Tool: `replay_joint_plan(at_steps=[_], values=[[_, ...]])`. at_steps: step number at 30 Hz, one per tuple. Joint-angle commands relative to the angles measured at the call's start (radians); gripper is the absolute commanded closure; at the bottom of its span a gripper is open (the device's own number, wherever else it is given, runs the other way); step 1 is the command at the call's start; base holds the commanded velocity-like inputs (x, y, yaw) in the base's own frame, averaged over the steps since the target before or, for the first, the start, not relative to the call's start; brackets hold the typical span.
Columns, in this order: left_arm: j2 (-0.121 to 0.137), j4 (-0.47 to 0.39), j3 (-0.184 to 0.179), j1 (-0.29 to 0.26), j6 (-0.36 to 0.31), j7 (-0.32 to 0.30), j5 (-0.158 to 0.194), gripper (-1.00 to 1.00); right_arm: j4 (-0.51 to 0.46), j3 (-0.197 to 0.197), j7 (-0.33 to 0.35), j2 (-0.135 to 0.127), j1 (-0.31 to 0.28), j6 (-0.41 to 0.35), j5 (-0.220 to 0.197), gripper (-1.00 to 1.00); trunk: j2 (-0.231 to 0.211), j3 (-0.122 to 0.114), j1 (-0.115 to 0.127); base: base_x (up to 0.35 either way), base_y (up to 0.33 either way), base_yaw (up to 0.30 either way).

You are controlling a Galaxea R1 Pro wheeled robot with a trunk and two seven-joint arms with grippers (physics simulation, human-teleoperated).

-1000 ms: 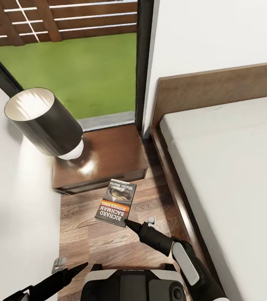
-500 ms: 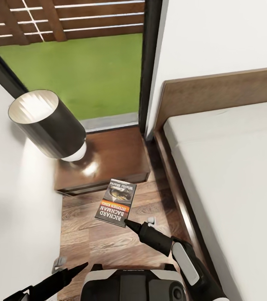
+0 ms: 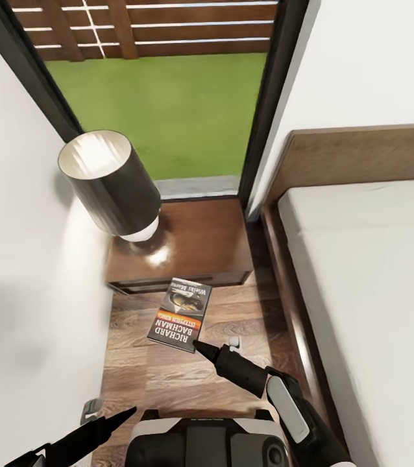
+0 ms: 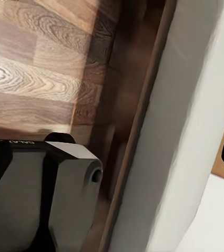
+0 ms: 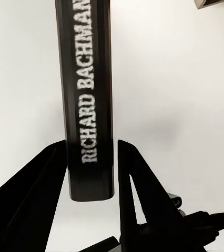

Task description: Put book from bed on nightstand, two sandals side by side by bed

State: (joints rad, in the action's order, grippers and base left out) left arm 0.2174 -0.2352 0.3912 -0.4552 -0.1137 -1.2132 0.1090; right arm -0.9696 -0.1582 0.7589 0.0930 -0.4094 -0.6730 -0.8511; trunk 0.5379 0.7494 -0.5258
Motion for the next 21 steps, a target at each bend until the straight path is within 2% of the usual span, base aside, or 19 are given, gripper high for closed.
replay_joint_plan(at_steps=[1, 13, 21], values=[[0.0, 0.001, -0.003, 0.0, -0.011, -0.003, 0.008, -1.0, 0.0, 0.0, -0.001, 0.0, 0.0, -0.007, -0.006, 1.0, 0.001, 0.001, 0.0, 0.0, 0.0, 0.091], [0.0, 0.001, -0.003, 0.0, -0.011, -0.003, 0.008, -1.0, 0.0, 0.0, -0.001, 0.0, 0.0, -0.007, -0.006, 1.0, 0.001, 0.001, 0.0, 0.005, 0.0, 0.011], [0.0, 0.001, -0.003, 0.0, -0.011, -0.003, 0.008, -1.0, -0.002, 0.0, 0.001, -0.001, 0.0, -0.007, -0.006, 1.0, 0.001, 0.001, 0.0, 0.231, 0.0, 0.0]])
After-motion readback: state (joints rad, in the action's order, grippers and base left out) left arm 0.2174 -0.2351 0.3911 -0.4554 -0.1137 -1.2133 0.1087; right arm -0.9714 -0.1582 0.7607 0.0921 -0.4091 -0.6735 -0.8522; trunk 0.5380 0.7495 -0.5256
